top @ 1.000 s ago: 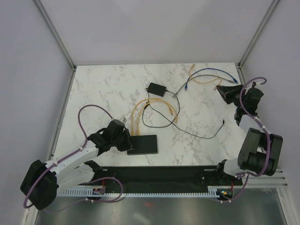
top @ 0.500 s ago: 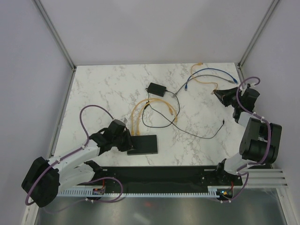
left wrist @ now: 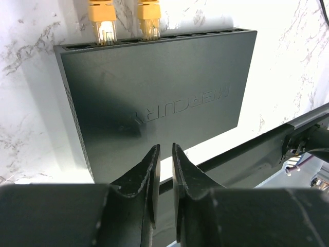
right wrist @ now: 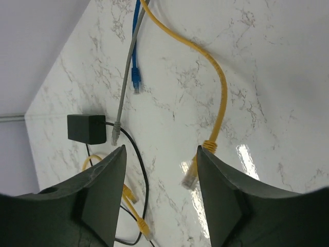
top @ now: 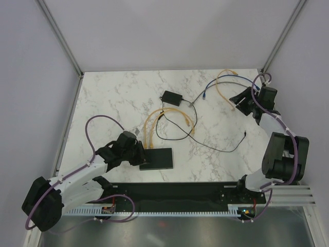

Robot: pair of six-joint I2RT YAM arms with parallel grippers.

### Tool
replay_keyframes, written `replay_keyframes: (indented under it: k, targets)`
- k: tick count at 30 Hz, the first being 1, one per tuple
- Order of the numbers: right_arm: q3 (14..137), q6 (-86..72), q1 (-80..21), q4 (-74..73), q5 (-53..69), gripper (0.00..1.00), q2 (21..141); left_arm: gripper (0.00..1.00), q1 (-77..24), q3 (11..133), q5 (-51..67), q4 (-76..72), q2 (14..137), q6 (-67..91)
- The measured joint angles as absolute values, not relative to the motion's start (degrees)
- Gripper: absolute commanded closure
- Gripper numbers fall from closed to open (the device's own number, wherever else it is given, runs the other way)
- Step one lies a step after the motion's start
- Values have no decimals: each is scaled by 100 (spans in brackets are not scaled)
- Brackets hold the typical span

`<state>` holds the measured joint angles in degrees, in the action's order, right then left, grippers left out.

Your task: Pull the plug from the switch port

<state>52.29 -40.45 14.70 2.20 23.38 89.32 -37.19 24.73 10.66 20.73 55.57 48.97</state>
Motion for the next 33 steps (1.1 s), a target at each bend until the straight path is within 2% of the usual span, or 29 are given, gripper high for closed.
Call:
replay_keyframes:
  k: [8,11,14,16,20,25,29,33]
  targets:
    - [5953,-2871,86,-1031,965,32,8434,77,-3719,2473,858,2290,5092,4901]
    - [5961,-2561,-582,-1219,744,36,8283,76,-3719,2473,722,2401,4980,4904]
    - [5959,-2434,-1243,-1219,1013,39,8300,76,-3719,2473,602,2460,4989,4904]
    - [5940,-2440,-1719,-1063,1345,44,8429,76,-3719,2473,550,2497,5028,4904]
    - [5804,-2639,-2764,-519,1931,51,8991,76,-3719,2482,458,2550,5166,4904]
    - [5767,-2893,-3802,-47,2344,51,9913,76,-3719,2536,451,2622,5280,4904]
    - [5767,-3063,-4202,202,2580,45,10392,76,-3719,2558,451,2633,5347,4904]
    - [5767,-3267,-4313,600,2893,43,10648,76,-3719,2567,449,2650,5481,4904]
